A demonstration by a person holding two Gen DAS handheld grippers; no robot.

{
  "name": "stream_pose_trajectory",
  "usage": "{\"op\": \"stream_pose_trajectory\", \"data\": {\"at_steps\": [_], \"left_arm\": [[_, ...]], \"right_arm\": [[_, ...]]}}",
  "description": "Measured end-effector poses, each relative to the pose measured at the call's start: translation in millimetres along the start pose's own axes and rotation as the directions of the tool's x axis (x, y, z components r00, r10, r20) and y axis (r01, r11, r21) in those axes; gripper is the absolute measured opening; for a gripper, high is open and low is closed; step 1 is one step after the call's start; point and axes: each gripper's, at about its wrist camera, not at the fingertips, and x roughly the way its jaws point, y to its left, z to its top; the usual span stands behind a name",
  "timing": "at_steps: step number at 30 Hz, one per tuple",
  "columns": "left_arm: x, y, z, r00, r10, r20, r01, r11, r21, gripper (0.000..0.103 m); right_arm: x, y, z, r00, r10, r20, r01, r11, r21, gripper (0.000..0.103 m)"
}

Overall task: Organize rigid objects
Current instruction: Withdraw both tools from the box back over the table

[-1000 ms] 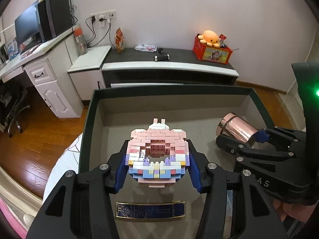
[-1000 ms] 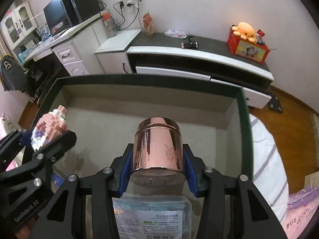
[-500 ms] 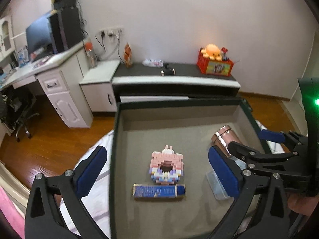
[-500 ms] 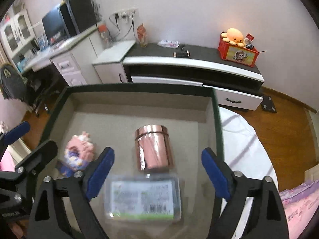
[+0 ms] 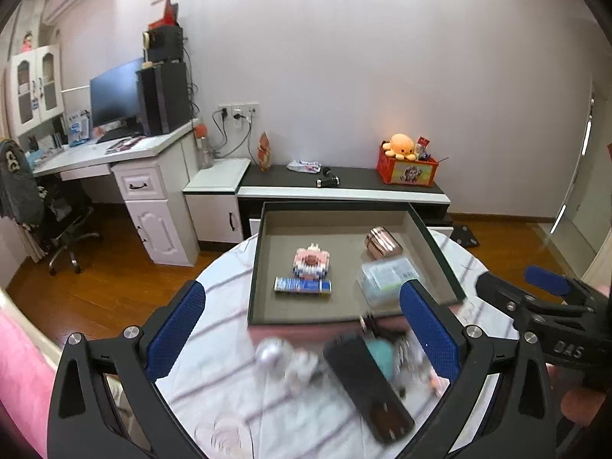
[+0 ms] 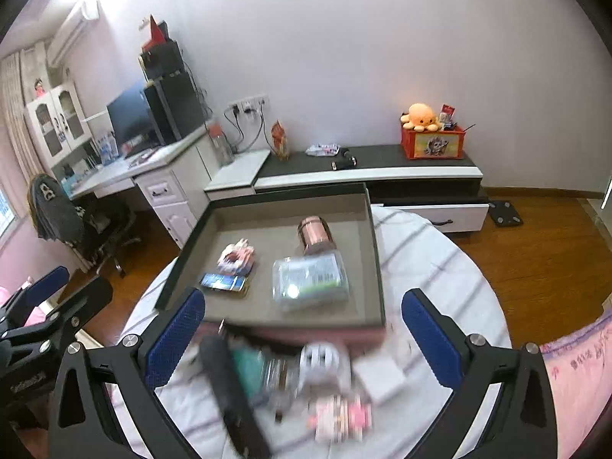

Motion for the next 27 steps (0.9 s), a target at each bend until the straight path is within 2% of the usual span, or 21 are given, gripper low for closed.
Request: {"op": "stream_pose_trajectory", "data": {"at_steps": [6, 12, 16, 20, 27], "left_arm": [[-59, -8, -33, 0.998, 0.022, 0.056, -0.022, 1.000, -0.004, 0.103], [-90, -15, -65, 0.997, 0.044, 0.064, -0.044, 0.999, -0.005, 0.103], [-102, -16, -84, 0.997, 0.052, 0.065, -0.051, 0.999, -0.019, 0.103], [-110, -15, -96, 0.996, 0.062, 0.060, -0.061, 0.998, -0.021, 0.103], [-116, -14, -102, 0.996, 0.064, 0.057, -0.062, 0.998, -0.024, 0.103]], "right_arm": [[-67, 8, -53, 0.998, -0.019, 0.065, 0.020, 1.000, -0.016, 0.103], [-101, 13, -91, 0.994, -0.042, 0.101, 0.046, 0.998, -0.035, 0.103], [-112, 14, -112, 0.991, -0.072, 0.111, 0.079, 0.995, -0.055, 0.103], [-115, 15, -124, 0.994, -0.057, 0.097, 0.063, 0.996, -0.062, 0.103], [-122, 22, -127, 0.992, -0.057, 0.109, 0.067, 0.994, -0.089, 0.103]]}}
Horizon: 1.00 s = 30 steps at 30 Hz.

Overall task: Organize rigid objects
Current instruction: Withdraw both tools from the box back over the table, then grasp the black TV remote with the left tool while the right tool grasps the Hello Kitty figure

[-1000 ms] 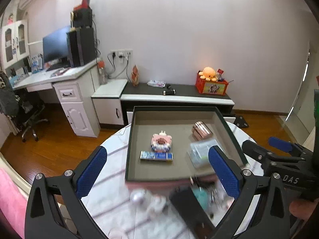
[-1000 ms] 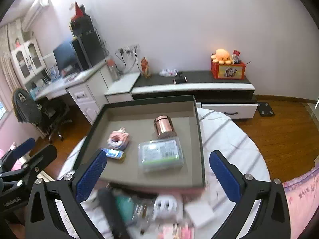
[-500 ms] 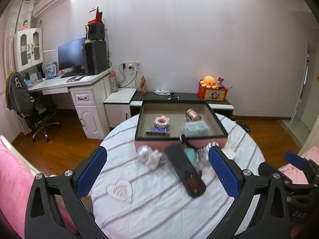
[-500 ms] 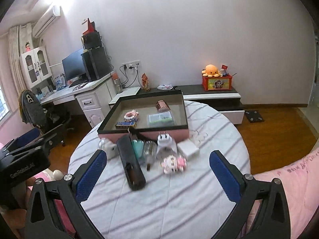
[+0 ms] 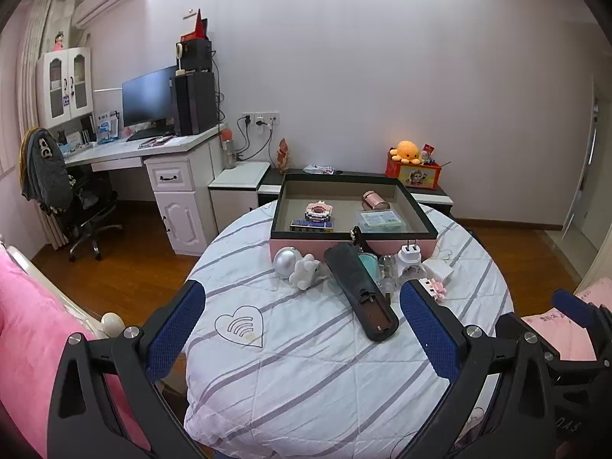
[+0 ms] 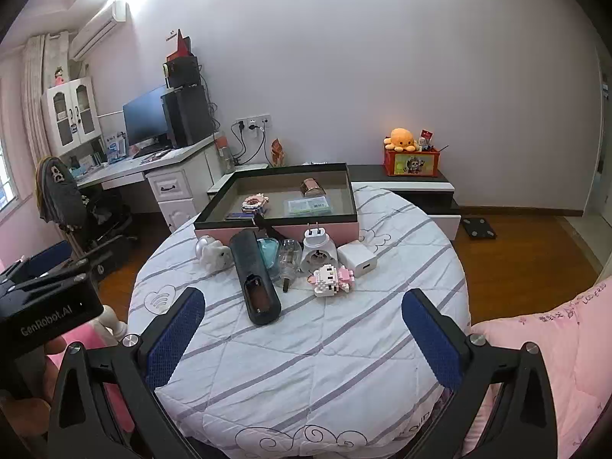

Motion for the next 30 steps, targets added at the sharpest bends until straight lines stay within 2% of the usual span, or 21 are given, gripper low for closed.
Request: {"op": "stream_pose_trajectory", "data": {"at_steps": [10, 18, 25, 30], "left_arm": [[3, 2, -2, 1.000, -0.008, -0.011, 0.007, 1.000, -0.007, 0.103], [22, -1, -8, 0.998, -0.021, -0.059, 0.020, 1.000, -0.010, 0.103], [48, -11, -11, 0.993, -0.036, -0.109, 0.036, 0.999, -0.004, 0.103], [83, -21, -13, 0.987, -0.040, -0.156, 0.039, 0.999, -0.006, 0.103]], "right_arm": [[2, 2, -1, 1.000, -0.002, -0.009, 0.002, 1.000, -0.008, 0.103], [18, -10, 0, 0.999, -0.017, -0.042, 0.017, 1.000, 0.003, 0.103], [47, -21, 6, 0.995, -0.035, -0.089, 0.036, 0.999, 0.008, 0.103], [84, -30, 9, 0.986, -0.048, -0.157, 0.050, 0.999, 0.009, 0.103]]}}
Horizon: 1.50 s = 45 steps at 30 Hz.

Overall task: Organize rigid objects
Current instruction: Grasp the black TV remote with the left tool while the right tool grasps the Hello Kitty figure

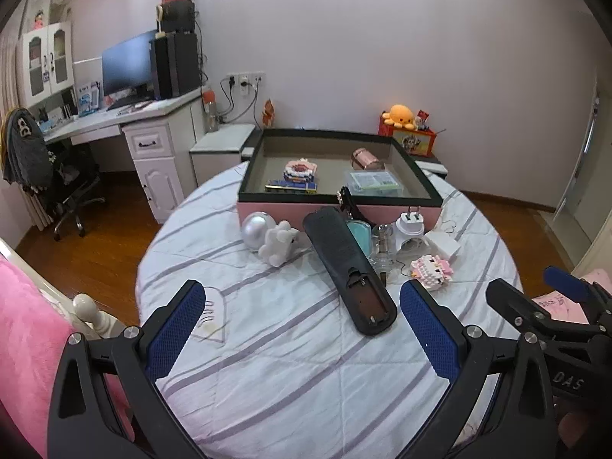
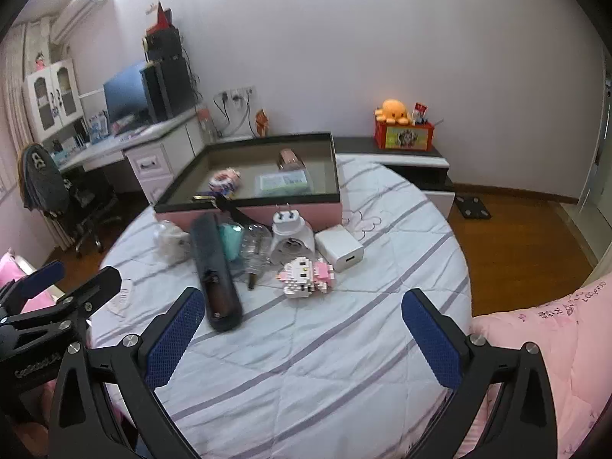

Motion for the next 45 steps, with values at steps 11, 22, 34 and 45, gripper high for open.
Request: {"op": "stream_pose_trajectory", "data": {"at_steps": [11, 22, 34, 45], "left_arm": [[86, -19, 1, 0.988, -0.050, -0.145, 0.046, 0.999, -0.027, 0.103], [138, -24, -4, 0.975, -0.050, -0.214, 0.040, 0.998, -0.053, 0.100], [140, -4, -10, 0.973, -0.059, -0.225, 0.056, 0.998, -0.021, 0.045], [134, 4, -10, 0.971, -0.110, -0.214, 0.104, 0.994, -0.041, 0.044]], "right_arm": [[65, -29, 3, 0.994, -0.005, -0.111, 0.009, 0.999, 0.040, 0.103], [97, -29, 2, 0.988, 0.024, -0.154, -0.017, 0.999, 0.047, 0.103], [124, -6, 0, 0.982, 0.010, -0.189, -0.009, 1.000, 0.007, 0.093], [128, 4, -5, 0.986, -0.054, -0.159, 0.049, 0.998, -0.033, 0.062]]}}
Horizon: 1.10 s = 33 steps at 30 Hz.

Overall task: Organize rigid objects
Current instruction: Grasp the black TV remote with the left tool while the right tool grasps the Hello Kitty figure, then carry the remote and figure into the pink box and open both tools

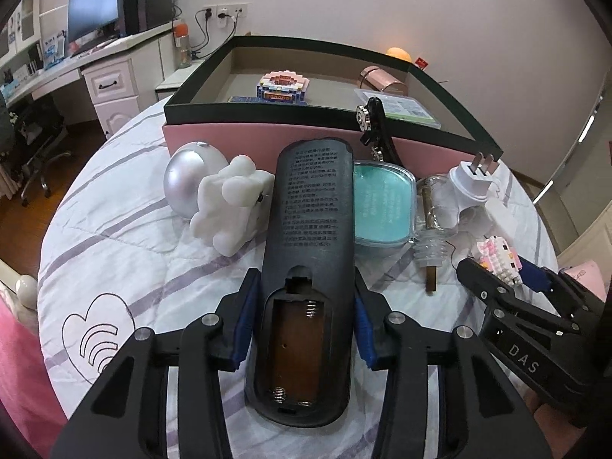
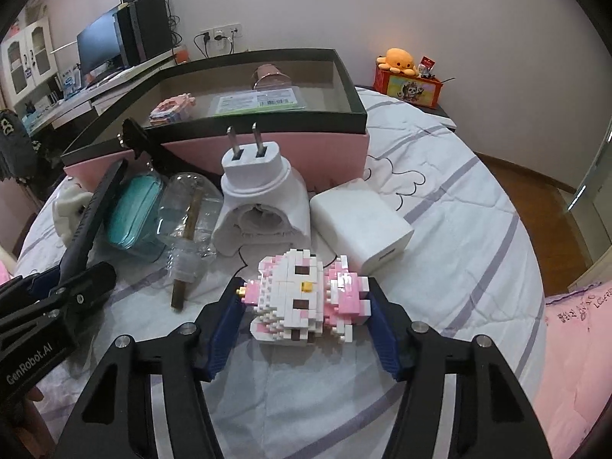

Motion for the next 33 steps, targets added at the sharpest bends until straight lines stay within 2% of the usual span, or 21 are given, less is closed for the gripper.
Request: {"op": "stream_pose_trajectory", "data": {"at_steps": [15, 16, 17, 18, 23, 33], "left_arm": [[-33, 9, -11, 0.999, -0.020, 0.036, 0.020, 1.000, 0.001, 0.040], [-35, 9, -11, 0.999, -0.021, 0.039, 0.021, 1.000, 0.002, 0.038], [-37, 10, -11, 0.999, -0.022, 0.045, 0.022, 1.000, 0.003, 0.024], [-38, 10, -11, 0.999, -0.024, 0.044, 0.024, 1.000, 0.005, 0.017], [-35, 18, -11, 0.999, -0.046, 0.025, 0.047, 0.999, -0.019, 0.017], [-57, 17, -8, 0.996, -0.057, 0.066, 0.058, 0.998, -0.008, 0.016]], "right_arm": [[-33, 3, -14, 0.998, 0.062, 0.013, -0.062, 0.998, 0.014, 0.062], [-34, 4, -14, 0.998, 0.066, 0.015, -0.066, 0.998, 0.013, 0.062], [-35, 5, -13, 0.998, 0.069, 0.016, -0.069, 0.998, 0.013, 0.062], [-36, 6, -13, 0.997, 0.070, 0.017, -0.070, 0.997, 0.011, 0.062], [-38, 8, -14, 0.997, 0.076, 0.019, -0.076, 0.997, 0.008, 0.062], [-52, 11, -10, 0.994, 0.100, 0.042, -0.100, 0.995, -0.001, 0.062]]}}
